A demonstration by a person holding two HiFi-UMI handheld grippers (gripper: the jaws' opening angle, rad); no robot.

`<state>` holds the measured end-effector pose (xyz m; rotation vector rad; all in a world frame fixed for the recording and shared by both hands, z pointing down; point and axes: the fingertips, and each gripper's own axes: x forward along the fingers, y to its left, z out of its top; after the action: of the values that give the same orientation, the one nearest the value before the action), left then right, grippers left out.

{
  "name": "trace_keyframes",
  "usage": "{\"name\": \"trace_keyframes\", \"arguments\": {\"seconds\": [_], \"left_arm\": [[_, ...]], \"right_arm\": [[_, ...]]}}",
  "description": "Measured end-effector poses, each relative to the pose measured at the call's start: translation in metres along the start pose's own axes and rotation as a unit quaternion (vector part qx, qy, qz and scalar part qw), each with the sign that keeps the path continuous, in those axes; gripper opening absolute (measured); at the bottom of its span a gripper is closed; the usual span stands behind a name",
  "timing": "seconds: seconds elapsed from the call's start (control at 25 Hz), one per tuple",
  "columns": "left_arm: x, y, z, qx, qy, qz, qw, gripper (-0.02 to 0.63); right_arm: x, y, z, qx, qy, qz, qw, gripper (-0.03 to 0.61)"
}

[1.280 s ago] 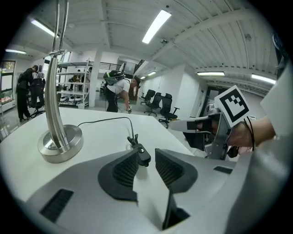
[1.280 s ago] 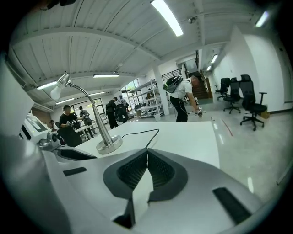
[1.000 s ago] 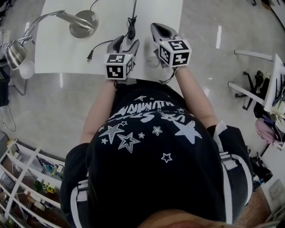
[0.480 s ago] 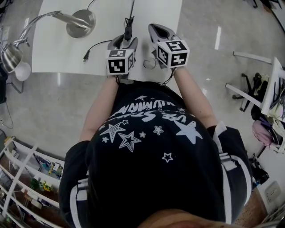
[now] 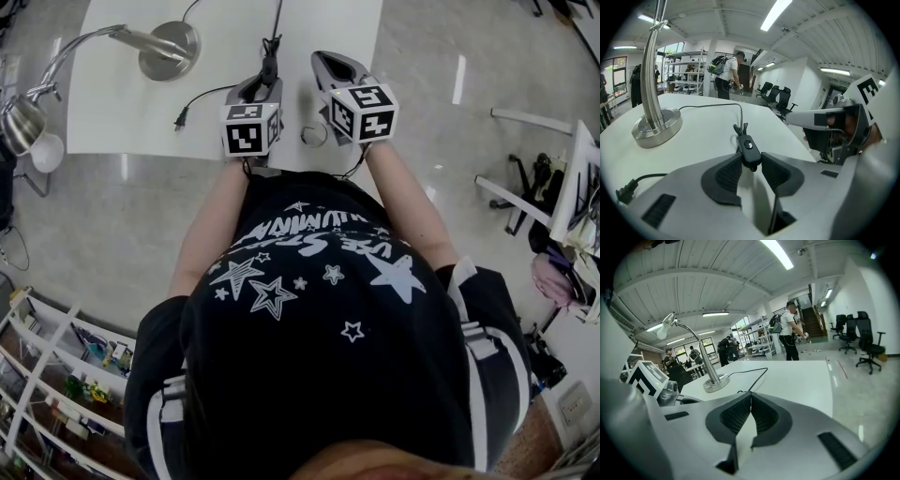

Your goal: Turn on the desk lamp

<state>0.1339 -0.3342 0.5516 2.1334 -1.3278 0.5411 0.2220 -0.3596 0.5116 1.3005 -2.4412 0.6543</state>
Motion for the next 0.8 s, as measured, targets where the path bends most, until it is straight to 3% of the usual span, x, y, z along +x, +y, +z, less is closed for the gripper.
{"name": "trace_keyframes", "arguments": {"seconds": [0.2, 0.44, 0.8], "left_arm": [[-0.002, 0.001, -0.001, 0.004, 0.006, -0.004, 1.0000, 0.141], [-0.006, 0.001, -0.002, 0.017, 0.009, -0.003, 0.9998, 0.137], [-0.007, 0.003, -0.006, 0.040, 0.014, -0.002, 0.9991, 0.137]], "right_arm": [[0.010, 0.024, -0.004, -0.035, 0.027, 0.052, 0.998, 0.006], [0.026, 0.057, -0.011, -0.060, 0.077, 0.141, 0.985, 0.006], [0.056, 0.077, -0.015, -0.107, 0.130, 0.198, 0.966, 0.005]]}}
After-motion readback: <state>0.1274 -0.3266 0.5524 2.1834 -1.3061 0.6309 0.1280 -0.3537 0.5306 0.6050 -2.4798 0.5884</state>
